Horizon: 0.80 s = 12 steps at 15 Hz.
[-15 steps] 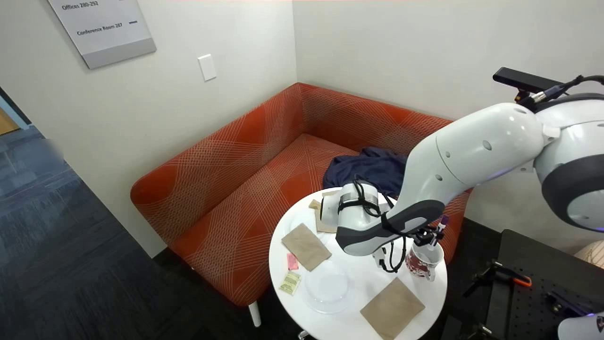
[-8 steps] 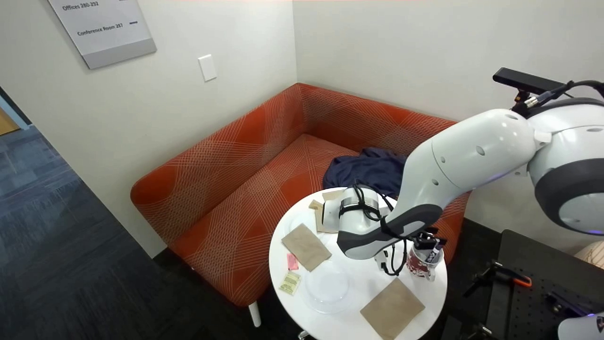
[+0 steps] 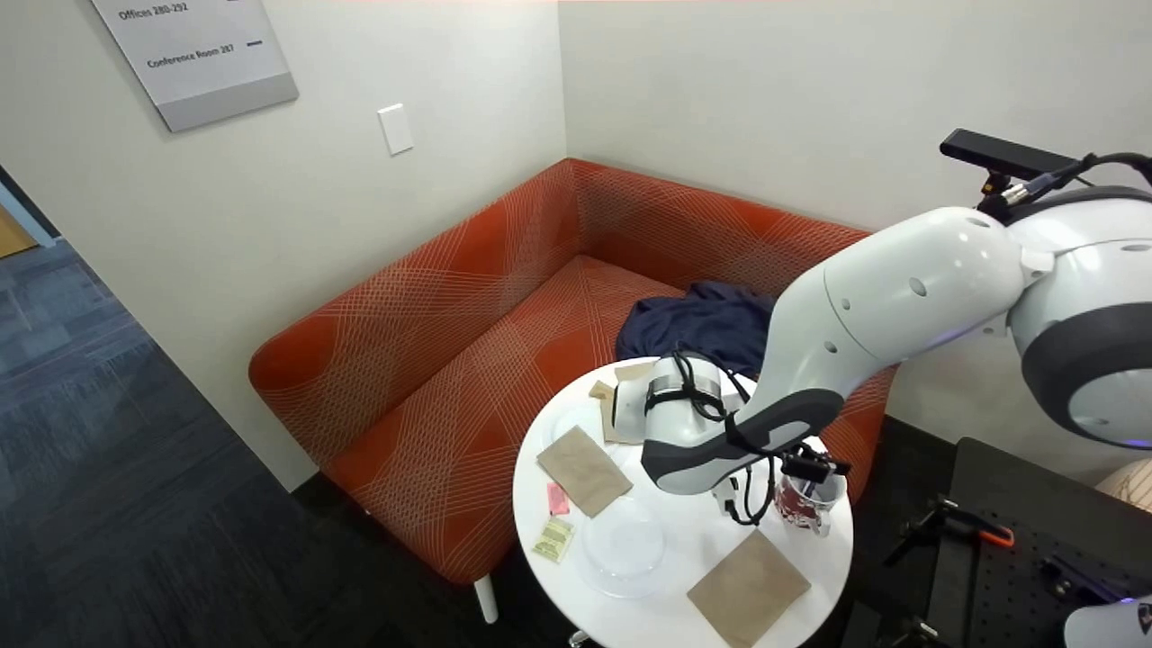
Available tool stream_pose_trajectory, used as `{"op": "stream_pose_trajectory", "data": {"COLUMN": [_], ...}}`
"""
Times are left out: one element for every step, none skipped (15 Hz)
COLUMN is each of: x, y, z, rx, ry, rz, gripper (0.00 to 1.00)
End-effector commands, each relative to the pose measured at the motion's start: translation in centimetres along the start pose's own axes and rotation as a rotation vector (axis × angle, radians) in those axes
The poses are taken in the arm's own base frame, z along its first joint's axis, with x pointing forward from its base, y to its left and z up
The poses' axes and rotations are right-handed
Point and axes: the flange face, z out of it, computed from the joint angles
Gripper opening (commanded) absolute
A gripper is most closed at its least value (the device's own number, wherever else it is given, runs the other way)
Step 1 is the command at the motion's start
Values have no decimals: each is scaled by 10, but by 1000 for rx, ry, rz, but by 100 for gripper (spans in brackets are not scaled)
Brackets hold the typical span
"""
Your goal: Put the marker in the red cup
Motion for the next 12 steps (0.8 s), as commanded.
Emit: {"op": "stream_pose_trajectory", "data": {"x": [22,29,35,42,50,57,67,74,84,93,103,119], "y": [14,17,20,25,29,33,38,42,46,51,55,54], "z": [-13,-17,-21,-23,-25,-29,-31,-34,-36,-39,-41,-45], "rx": [38,44,51,60,70,78,84,93,104,114,126,136], "ry": [-51,-56,-62,-71,-78,-85,-90,-98,-107,-116,-129,-152], "rz": [37,49,60,77,90,103,119,135,153,173,192,202], "gripper": [100,100,100,100,100,100,100,100,100,100,100,100]}}
